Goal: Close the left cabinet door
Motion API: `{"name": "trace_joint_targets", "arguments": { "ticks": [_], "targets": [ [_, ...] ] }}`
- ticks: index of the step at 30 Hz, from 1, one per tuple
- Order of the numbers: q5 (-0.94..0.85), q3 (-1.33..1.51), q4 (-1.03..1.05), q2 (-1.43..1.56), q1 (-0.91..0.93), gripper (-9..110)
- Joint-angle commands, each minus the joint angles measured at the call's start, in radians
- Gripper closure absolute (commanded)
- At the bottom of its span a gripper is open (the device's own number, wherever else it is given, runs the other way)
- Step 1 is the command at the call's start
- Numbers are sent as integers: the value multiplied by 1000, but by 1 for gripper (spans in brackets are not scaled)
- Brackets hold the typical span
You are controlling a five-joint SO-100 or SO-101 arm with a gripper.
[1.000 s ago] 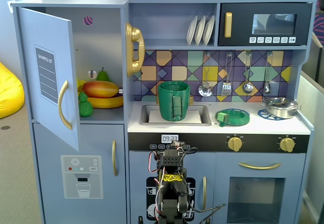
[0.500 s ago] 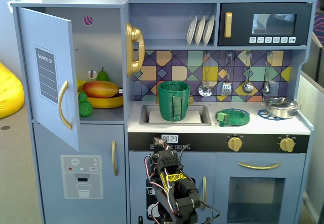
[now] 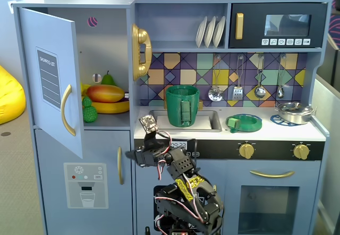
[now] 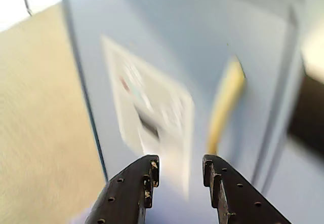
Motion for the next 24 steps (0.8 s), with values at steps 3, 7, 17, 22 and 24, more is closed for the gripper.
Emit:
{"name": "trace_joint_targets", "arguments": {
  "ticks": [3, 7, 17, 22, 24],
  "targets": [
    [-137, -262, -94, -147, -172, 102],
    [-213, -396, -164, -262, -307, 102],
    [-485, -588, -360, -511, -577, 102],
    [-635, -624, -445, -606, -646, 102],
    [-678, -647, -469, -646, -672, 102]
  ]
}}
